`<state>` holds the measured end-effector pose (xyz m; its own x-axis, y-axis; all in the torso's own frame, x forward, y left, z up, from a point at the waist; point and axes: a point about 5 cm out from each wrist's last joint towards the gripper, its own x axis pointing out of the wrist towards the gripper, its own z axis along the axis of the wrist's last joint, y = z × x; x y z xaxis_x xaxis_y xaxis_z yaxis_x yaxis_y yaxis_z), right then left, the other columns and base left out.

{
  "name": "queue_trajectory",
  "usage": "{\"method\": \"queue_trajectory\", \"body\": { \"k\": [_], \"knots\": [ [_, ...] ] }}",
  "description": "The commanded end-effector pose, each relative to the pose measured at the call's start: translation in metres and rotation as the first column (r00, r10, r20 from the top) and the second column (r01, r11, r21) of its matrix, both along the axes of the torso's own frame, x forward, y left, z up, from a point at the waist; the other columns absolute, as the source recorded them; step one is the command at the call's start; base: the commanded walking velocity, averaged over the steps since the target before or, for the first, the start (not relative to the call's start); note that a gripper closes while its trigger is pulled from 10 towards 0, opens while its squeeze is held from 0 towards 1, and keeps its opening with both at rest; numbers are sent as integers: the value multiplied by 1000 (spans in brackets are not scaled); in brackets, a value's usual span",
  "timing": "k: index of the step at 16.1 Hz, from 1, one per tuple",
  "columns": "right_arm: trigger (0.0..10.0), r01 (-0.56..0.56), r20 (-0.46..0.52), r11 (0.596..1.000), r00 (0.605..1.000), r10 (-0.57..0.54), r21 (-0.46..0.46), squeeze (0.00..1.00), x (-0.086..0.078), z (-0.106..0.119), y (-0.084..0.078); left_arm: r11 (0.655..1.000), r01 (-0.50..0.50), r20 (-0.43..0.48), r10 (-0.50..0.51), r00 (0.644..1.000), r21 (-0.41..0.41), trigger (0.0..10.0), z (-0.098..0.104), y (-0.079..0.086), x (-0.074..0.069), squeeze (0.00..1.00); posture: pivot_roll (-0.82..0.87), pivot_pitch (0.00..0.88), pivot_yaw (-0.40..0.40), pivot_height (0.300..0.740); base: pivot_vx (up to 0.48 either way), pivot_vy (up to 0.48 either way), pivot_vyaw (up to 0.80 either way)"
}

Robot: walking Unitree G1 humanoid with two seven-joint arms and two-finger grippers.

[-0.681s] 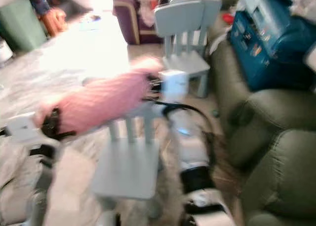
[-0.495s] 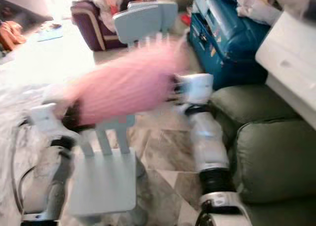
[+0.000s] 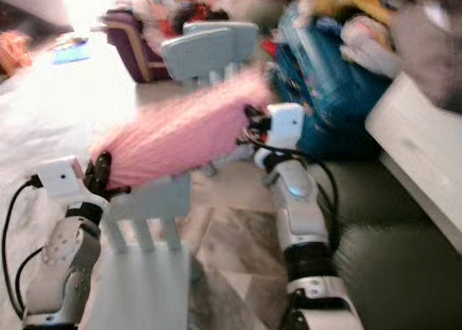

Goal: Move the pillow to the sofa

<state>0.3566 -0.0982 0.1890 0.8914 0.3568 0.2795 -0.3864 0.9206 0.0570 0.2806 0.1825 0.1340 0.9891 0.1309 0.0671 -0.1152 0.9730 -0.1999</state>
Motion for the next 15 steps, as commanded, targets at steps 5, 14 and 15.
{"method": "queue_trajectory", "body": {
  "k": [5, 14, 15],
  "knots": [
    [0, -50, 37, 999, 998, 50, -7, 0, -2, 8, 12, 999, -14, -6, 14, 1000, -46, 10000, -3, 10, -5, 0, -171, 0, 57, 740, 0, 0, 0],
    [1569, -46, -8, 999, 999, 46, -14, 0, -3, 2, 12, 993, 12, -60, -19, 998, -121, 10000, -6, 10, -6, 0, -173, 0, 49, 740, 0, 0, 0],
    [9608, -40, -13, 999, 999, 40, -23, 0, -3, 2, 10, 996, 22, -49, -26, 998, -85, 10000, -4, 7, -6, 0, -179, 0, 48, 740, 0, 0, 0]
  ]
}}
